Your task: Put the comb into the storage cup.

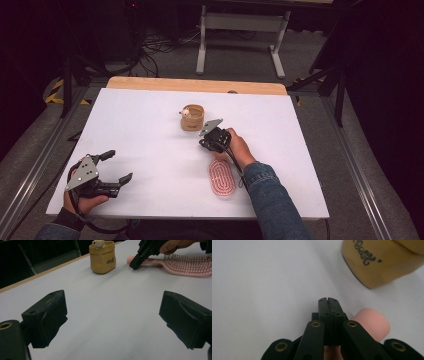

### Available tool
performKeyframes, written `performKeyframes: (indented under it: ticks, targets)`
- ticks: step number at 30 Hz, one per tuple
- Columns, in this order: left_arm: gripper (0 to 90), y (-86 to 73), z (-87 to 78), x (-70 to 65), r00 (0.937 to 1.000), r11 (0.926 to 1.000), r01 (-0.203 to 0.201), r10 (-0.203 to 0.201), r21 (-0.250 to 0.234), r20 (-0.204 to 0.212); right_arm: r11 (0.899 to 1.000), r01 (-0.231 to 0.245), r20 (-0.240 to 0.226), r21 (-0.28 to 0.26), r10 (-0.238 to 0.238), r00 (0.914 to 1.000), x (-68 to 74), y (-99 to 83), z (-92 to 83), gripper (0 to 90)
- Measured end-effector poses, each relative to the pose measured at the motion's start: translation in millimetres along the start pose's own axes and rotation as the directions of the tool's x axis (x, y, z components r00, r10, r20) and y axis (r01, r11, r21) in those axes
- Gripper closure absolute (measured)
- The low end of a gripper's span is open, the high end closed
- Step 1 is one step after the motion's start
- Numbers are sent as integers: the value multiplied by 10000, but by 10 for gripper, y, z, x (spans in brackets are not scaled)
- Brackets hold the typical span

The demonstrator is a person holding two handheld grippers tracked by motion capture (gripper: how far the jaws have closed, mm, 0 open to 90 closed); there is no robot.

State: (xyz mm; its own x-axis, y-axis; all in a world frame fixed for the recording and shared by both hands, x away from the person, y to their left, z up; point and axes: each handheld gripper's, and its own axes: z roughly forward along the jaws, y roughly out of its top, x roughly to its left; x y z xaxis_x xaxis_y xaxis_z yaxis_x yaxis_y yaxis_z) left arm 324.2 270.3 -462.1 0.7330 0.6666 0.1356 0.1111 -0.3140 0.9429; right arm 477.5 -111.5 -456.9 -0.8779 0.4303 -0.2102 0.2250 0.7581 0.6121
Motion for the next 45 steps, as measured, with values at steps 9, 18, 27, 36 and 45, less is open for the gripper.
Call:
performKeyframes:
  ticks: [9, 18, 27, 36, 45]
  targets:
    - [88, -5, 8, -12, 10000, 9999, -13, 13, 130, -18, 9938, -1106, 546, -135, 1112, 9923, -163, -213, -114, 900]
    - [92, -19, 30, -6, 10000, 9996, -69, 71, 285, -64, 9547, -2970, 1931, 202, 2877, 9381, -383, -529, -355, 900]
    - [92, -29, 45, -7, 9999, 9994, -63, 66, 352, -98, 9302, -3574, 2497, 835, 3276, 9112, -480, -743, -570, 900]
    - [92, -34, 52, -12, 9999, 9989, -80, 85, 463, -120, 9204, -3859, 2454, 623, 3607, 8998, -412, -1053, -829, 900]
    - [92, -25, 62, -25, 9999, 9989, -98, 101, 469, -59, 9234, -3742, 1919, 852, 3533, 9156, -195, -1279, -1099, 900]
